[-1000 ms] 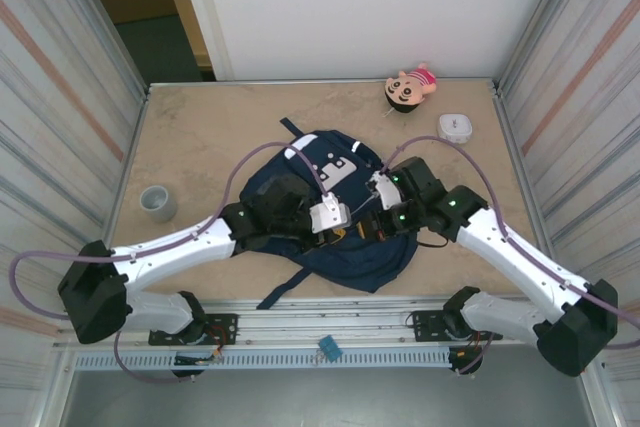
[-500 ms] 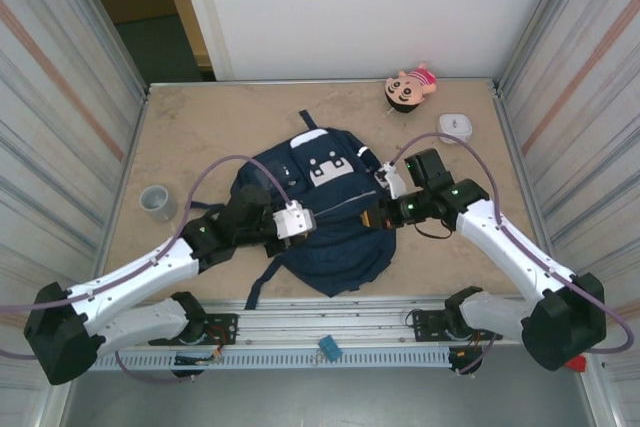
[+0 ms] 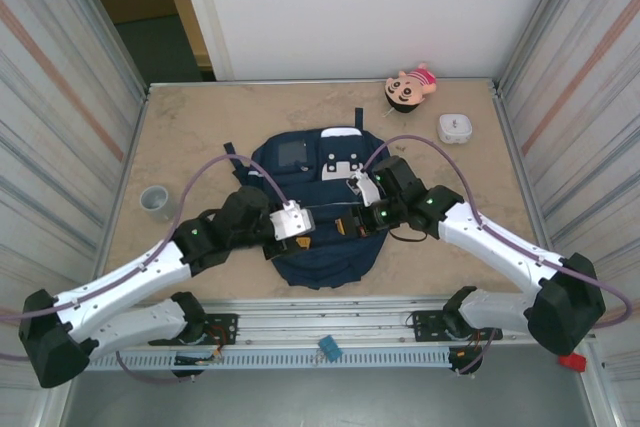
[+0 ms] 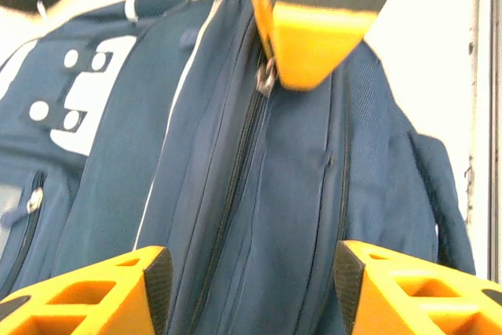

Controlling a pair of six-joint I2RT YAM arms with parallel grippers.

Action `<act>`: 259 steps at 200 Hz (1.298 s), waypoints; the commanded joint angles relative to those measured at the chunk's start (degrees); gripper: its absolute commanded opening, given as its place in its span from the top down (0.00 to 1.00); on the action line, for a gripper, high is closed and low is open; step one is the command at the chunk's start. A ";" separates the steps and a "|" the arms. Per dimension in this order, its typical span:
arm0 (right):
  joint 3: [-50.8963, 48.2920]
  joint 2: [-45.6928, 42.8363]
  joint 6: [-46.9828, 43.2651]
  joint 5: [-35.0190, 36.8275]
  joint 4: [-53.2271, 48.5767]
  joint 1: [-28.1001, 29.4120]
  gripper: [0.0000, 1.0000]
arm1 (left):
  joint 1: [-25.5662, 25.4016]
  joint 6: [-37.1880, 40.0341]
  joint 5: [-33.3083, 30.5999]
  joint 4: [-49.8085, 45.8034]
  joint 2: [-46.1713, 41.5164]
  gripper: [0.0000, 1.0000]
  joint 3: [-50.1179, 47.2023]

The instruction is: Pack books, pencil case, and school supplies into a backpack

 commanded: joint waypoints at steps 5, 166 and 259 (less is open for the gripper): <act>2.19 0.15 1.00 -1.41 2.39 1.51 1.00 | -0.45 0.34 -0.04 5.10 6.61 0.42 3.43; -0.35 -3.09 -7.06 -8.48 -2.43 -11.84 1.00 | 5.11 6.09 -0.92 -2.99 0.87 0.76 -1.03; 1.48 -3.95 -6.53 -7.38 -2.50 -6.33 1.00 | -4.90 4.15 1.91 6.27 18.07 0.52 11.67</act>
